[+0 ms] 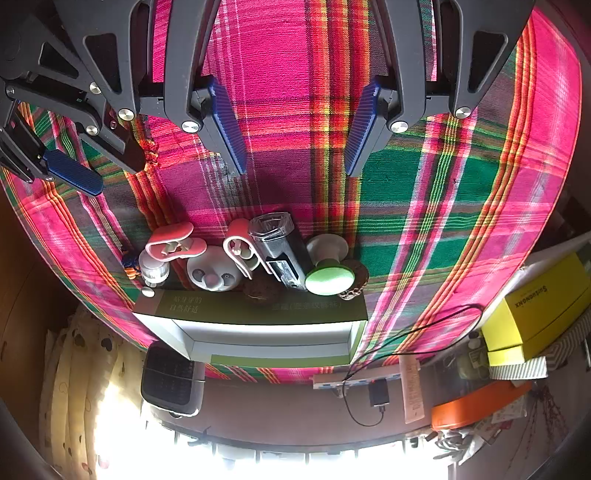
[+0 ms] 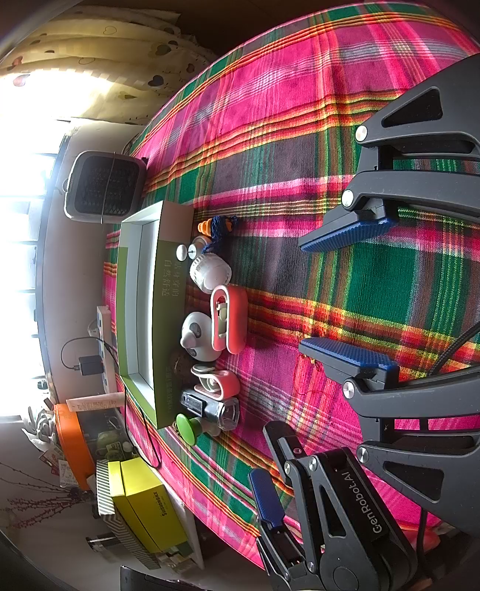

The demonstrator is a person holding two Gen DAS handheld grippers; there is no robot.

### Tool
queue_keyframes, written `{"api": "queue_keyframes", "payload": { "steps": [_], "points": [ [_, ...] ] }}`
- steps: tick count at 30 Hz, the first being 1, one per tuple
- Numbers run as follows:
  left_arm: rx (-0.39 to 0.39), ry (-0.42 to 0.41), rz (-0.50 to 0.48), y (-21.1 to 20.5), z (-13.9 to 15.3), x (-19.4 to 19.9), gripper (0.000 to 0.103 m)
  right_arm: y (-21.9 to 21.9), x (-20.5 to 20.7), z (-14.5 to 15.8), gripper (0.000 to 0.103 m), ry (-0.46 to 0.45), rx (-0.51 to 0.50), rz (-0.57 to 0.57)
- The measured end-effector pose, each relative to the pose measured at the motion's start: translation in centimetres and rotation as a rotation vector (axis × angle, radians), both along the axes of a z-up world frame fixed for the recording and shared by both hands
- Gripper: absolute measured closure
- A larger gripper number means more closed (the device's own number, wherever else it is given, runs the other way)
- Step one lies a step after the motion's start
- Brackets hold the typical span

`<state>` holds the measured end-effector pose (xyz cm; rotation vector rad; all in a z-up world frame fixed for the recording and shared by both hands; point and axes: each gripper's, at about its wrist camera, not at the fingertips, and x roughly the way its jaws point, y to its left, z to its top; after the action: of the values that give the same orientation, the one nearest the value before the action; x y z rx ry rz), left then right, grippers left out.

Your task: Organize objects

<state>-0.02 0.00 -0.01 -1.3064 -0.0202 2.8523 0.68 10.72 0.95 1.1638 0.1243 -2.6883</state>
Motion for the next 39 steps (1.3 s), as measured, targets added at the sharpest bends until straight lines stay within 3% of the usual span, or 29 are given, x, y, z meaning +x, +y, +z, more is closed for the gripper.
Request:
{"api": "queue_keyframes", "payload": {
  "steps": [39],
  "points": [
    [0.007,-0.021,-0.009,-0.13,0.16,-0.22,0.047,0.21,-0.19,0.16,0.054,-0.002,-0.004,0.004]
  ]
}}
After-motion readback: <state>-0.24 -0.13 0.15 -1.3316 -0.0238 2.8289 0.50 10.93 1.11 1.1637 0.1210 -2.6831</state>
